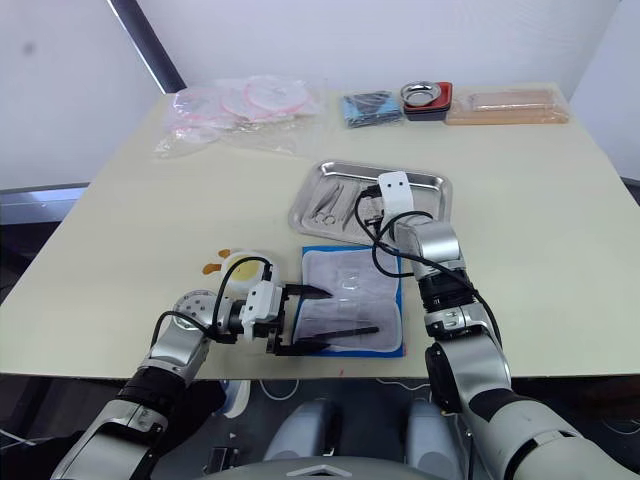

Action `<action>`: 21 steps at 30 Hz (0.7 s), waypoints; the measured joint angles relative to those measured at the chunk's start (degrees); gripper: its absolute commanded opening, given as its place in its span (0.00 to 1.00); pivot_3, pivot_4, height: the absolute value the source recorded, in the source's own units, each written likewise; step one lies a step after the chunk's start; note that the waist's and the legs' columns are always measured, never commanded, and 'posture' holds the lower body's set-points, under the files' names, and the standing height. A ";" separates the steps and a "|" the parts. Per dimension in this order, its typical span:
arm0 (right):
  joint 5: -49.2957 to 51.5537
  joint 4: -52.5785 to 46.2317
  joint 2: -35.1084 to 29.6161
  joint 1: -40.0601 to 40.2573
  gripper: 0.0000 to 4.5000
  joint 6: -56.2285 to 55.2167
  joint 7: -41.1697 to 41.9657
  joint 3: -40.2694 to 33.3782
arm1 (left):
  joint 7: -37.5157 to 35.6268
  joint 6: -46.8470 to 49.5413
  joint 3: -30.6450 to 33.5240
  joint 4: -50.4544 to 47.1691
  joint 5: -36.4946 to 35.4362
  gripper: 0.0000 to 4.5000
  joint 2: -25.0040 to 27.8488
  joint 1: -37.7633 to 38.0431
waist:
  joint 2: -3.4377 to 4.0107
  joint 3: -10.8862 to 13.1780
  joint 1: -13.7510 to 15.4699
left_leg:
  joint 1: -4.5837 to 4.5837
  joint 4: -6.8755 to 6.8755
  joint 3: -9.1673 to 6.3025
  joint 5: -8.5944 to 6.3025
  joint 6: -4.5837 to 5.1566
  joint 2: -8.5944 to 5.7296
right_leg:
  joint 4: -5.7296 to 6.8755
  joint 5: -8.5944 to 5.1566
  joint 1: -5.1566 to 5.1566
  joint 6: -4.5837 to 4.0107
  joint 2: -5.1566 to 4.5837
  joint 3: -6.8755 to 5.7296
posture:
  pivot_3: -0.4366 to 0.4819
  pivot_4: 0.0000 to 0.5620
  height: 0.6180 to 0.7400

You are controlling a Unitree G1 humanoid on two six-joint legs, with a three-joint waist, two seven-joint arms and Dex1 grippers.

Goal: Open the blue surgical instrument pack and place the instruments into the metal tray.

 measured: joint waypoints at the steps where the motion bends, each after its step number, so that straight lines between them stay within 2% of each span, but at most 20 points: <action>1: 0.05 -0.43 -0.23 -0.01 0.81 0.07 0.09 -0.02 | 0.00 0.00 0.00 0.00 0.00 1.00 0.00 0.01 | 0.00 0.00 -0.11 | 0.00 -0.01 -0.03 0.01 0.02 -0.05 | 0.00 0.00 0.01 0.00 0.00 0.03 | 0.48 0.27 1.00; 3: 0.07 -1.24 -0.83 0.15 0.99 0.30 0.39 0.33 | 0.00 0.00 0.00 0.00 0.00 1.00 0.00 -0.02 | -0.01 0.01 -0.19 | -0.02 -0.01 -0.06 0.02 0.03 -0.09 | 0.00 0.00 0.00 0.01 -0.01 0.06 | 0.48 0.27 1.00; 10: 0.07 -9.72 -5.44 2.40 0.99 0.53 3.78 2.58 | 0.00 -0.03 0.00 0.01 0.00 1.00 -0.01 -0.01 | -0.02 0.02 -0.36 | -0.06 -0.02 -0.20 0.03 0.05 -0.20 | 0.00 -0.01 0.00 0.04 -0.01 0.11 | 0.48 0.27 1.00; 14: 1.53 -16.37 -8.67 6.55 0.99 -0.99 8.41 3.23 | 0.00 -0.06 -0.06 0.00 0.00 1.00 -0.04 -0.05 | -0.01 0.02 -0.36 | -0.08 -0.04 -0.24 0.03 0.06 -0.23 | -0.01 -0.03 0.01 0.07 -0.02 0.11 | 0.48 0.27 1.00; 21: 5.98 -30.00 -17.80 20.27 0.99 -11.94 23.85 7.77 | 0.01 -0.21 -0.03 0.03 -0.02 1.00 -0.01 -0.04 | -0.10 0.14 -0.40 | -0.10 -0.06 -0.62 0.03 0.04 -0.29 | -0.04 -0.06 0.00 0.12 -0.09 0.06 | 0.48 0.27 1.00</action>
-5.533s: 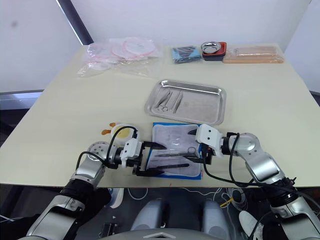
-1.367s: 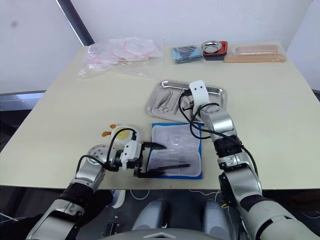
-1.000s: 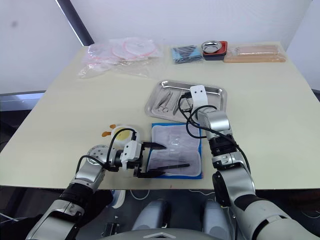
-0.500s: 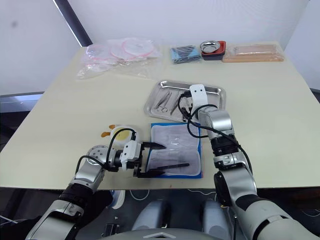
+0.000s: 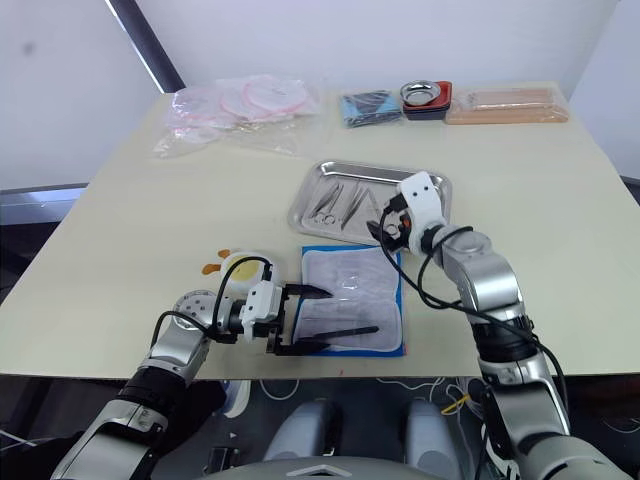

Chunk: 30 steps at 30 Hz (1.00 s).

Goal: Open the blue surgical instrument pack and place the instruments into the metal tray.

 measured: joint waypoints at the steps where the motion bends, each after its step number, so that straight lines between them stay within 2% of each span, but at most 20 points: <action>1: 0.18 -0.32 -0.43 0.50 0.99 -0.56 0.72 0.15 | 0.00 0.00 0.01 0.00 0.00 1.00 0.01 0.00 | -0.05 0.03 -0.02 | 0.01 0.00 -0.02 0.00 0.00 0.00 | 0.00 0.00 0.00 0.00 0.00 0.00 | 0.48 0.27 1.00; 7: 4.01 -6.16 -6.51 9.45 0.99 -9.38 10.80 0.29 | 0.07 -0.11 -0.27 0.01 -0.02 1.00 -0.05 -0.06 | -0.21 0.16 0.10 | -0.02 -0.07 -0.13 -0.02 -0.03 0.01 | -0.04 -0.04 0.01 0.05 -0.17 -0.11 | 0.48 0.27 1.00; 13: 10.60 -8.63 -14.90 18.28 0.99 -20.63 24.80 -4.88 | 0.10 -0.30 -0.43 0.02 -0.05 1.00 -0.09 -0.07 | -0.22 0.19 0.10 | 0.01 -0.12 -0.10 -0.04 -0.07 -0.02 | -0.11 -0.08 0.02 0.13 -0.25 -0.09 | 0.48 0.27 1.00; 20: 20.67 -7.53 -25.91 20.96 0.99 -24.37 40.49 -13.57 | 0.15 -0.46 -0.52 0.05 -0.05 1.00 -0.09 -0.20 | -0.26 0.24 0.16 | 0.00 -0.13 -0.10 -0.16 -0.28 -0.02 | -0.20 -0.08 0.03 0.13 -0.28 -0.11 | 0.48 0.27 1.00; 24: 25.66 -5.82 -30.69 20.88 0.99 -23.85 46.45 -18.52 | 0.01 -0.63 -0.68 0.07 -0.05 1.00 -0.09 -0.33 | -0.28 0.25 0.31 | -0.01 -0.16 -0.10 -0.17 -0.29 -0.02 | -0.22 -0.08 0.02 0.13 -0.28 -0.13 | 0.48 0.27 1.00; 30: 29.32 -4.28 -34.39 21.28 0.99 -23.37 51.80 -22.25 | -0.14 -0.73 -1.11 0.23 -0.05 1.00 -0.10 -0.73 | -0.28 0.26 0.59 | -0.03 -0.21 -0.08 -0.17 -0.30 -0.05 | -0.30 -0.08 0.02 0.13 -0.28 -0.16 | 0.48 0.27 1.00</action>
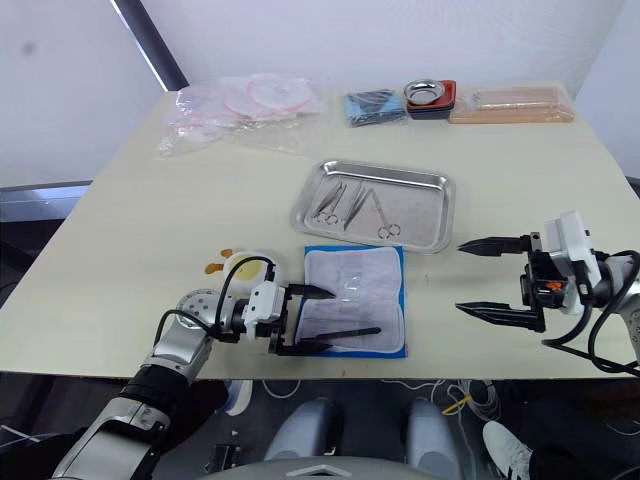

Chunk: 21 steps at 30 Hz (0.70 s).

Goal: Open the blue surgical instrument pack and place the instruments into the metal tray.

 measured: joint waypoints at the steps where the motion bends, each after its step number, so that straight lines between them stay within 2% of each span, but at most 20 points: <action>1: 0.08 0.24 -0.09 0.02 0.99 -0.18 0.54 -0.25 | -0.08 0.00 -0.09 0.08 0.00 1.00 0.00 -0.12 | 0.00 0.00 0.01 | 0.00 0.00 0.00 0.00 0.00 0.00 | -0.02 0.00 0.00 0.00 0.00 0.00 | 0.48 0.27 1.00; 4: -0.12 0.44 0.32 -0.12 0.99 -1.36 0.80 -0.24 | -0.19 0.00 -0.41 0.35 0.00 1.00 0.00 -0.51 | 0.00 0.00 0.11 | -0.02 -0.01 0.01 0.00 0.00 -0.02 | -0.06 0.00 0.00 0.00 0.01 -0.01 | 0.48 0.27 1.00; 7: -3.22 0.32 2.34 -1.25 0.99 -2.78 -2.59 2.05 | -0.20 0.00 -0.50 0.46 0.00 1.00 0.01 -0.65 | 0.00 0.00 0.14 | -0.03 -0.02 0.00 0.00 0.00 0.00 | -0.16 0.00 0.01 0.00 0.02 -0.03 | 0.48 0.27 1.00; 16: -15.47 0.54 10.01 -5.24 0.99 -5.30 -10.67 17.11 | -0.29 0.00 -1.35 0.49 -0.02 1.00 -0.04 -1.27 | 0.01 0.00 0.82 | -0.09 -0.03 0.06 0.09 0.15 -0.02 | -0.21 0.01 0.00 0.01 0.08 -0.08 | 0.48 0.27 1.00; 21: -22.73 4.03 15.21 -8.14 0.99 -8.51 -13.91 24.81 | -0.33 0.00 -1.58 0.47 -0.07 1.00 -0.04 -1.38 | 0.03 -0.02 0.98 | -0.15 -0.04 0.11 0.15 0.24 -0.02 | -0.21 0.01 0.00 0.01 0.11 -0.17 | 0.48 0.27 1.00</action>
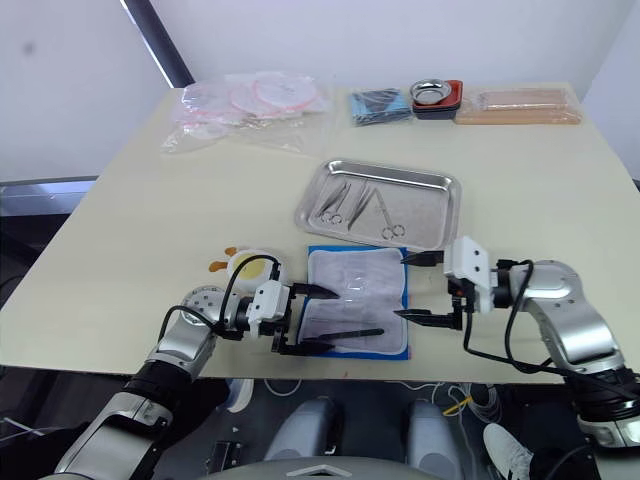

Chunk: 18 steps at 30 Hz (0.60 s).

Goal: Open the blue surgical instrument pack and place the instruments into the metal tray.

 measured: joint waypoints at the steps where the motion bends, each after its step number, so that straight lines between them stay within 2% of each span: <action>1: -0.58 0.37 0.38 -0.11 0.99 -0.21 -0.31 0.70 | 0.00 0.00 0.00 -0.02 -0.01 1.00 0.00 0.02 | 0.00 0.00 0.00 | -0.01 0.00 0.00 0.00 0.00 0.00 | 0.00 0.00 0.00 0.00 0.00 0.00 | 0.48 0.27 1.00; 7: -7.34 5.49 3.94 -4.47 0.99 -0.95 -2.26 7.07 | 0.07 0.05 0.10 -0.07 -0.03 1.00 0.06 0.09 | 0.00 -0.01 -0.07 | -0.01 0.01 -0.01 0.01 0.02 0.00 | 0.01 0.00 0.00 0.00 0.04 -0.02 | 0.48 0.27 1.00; 18: -12.69 11.29 5.45 -6.62 0.99 -6.47 -3.13 10.84 | 0.07 0.06 0.12 -0.14 -0.05 1.00 0.11 0.23 | 0.04 -0.06 -0.08 | 0.03 0.02 0.00 0.02 0.04 -0.01 | 0.04 0.01 0.03 0.01 0.08 -0.01 | 0.48 0.27 1.00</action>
